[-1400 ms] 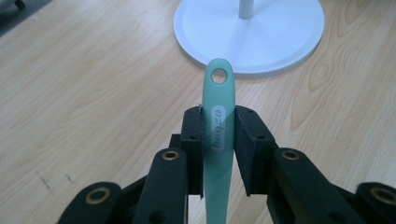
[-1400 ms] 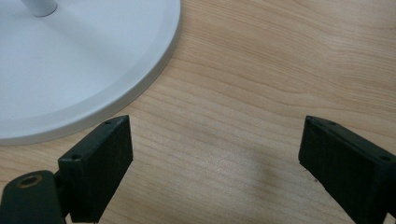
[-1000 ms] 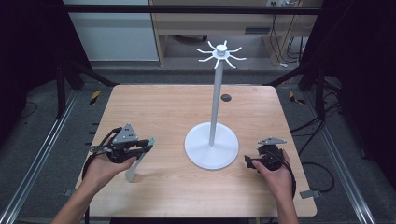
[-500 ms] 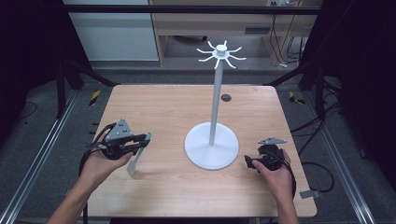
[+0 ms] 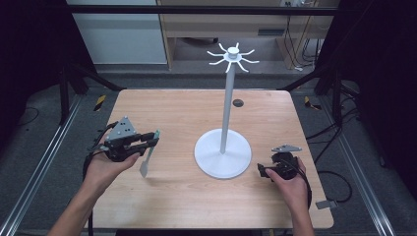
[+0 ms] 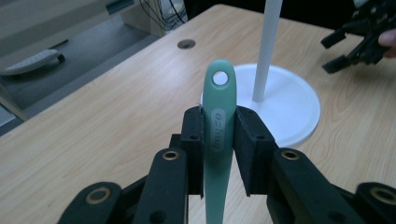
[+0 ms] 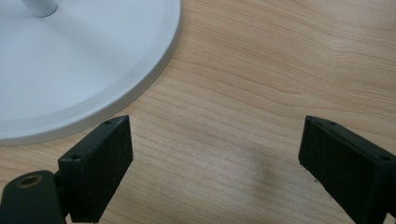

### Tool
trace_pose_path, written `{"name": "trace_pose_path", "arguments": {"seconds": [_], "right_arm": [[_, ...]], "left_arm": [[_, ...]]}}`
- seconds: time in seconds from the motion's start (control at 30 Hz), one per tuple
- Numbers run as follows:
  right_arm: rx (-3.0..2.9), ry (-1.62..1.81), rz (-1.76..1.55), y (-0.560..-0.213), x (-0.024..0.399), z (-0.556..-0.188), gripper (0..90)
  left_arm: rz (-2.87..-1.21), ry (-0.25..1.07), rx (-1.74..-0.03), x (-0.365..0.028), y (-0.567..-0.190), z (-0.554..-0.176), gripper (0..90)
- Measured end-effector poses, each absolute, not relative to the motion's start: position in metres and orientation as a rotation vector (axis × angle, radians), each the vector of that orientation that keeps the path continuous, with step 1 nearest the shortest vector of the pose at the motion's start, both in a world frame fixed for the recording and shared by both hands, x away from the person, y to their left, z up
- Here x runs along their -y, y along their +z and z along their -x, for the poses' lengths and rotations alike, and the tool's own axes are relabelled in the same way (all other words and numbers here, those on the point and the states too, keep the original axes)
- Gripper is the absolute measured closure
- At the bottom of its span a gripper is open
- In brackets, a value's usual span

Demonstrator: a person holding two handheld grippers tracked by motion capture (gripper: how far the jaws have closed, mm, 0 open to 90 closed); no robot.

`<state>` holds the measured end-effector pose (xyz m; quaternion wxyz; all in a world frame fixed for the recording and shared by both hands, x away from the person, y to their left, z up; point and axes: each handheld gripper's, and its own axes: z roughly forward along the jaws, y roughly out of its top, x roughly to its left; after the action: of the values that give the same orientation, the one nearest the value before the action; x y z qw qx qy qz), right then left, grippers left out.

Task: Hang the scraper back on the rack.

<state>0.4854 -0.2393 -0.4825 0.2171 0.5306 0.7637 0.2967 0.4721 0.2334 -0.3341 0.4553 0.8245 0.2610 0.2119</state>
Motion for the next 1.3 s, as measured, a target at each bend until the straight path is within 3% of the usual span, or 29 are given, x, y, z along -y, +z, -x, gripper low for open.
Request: {"name": "trace_pose_path", "arguments": {"seconds": [0.77, 1.3], "right_arm": [[-2.114, 0.834, -1.473, -0.482, 0.24, -0.485, 10.2], [-2.12, 0.852, -1.465, -0.481, 0.24, -0.486, 10.1]], "left_arm": [[-1.93, 0.544, -0.564, -0.166, -0.272, -0.496, 74.1], [-1.907, 0.56, -0.538, -0.148, -0.24, -0.496, 74.0]]}}
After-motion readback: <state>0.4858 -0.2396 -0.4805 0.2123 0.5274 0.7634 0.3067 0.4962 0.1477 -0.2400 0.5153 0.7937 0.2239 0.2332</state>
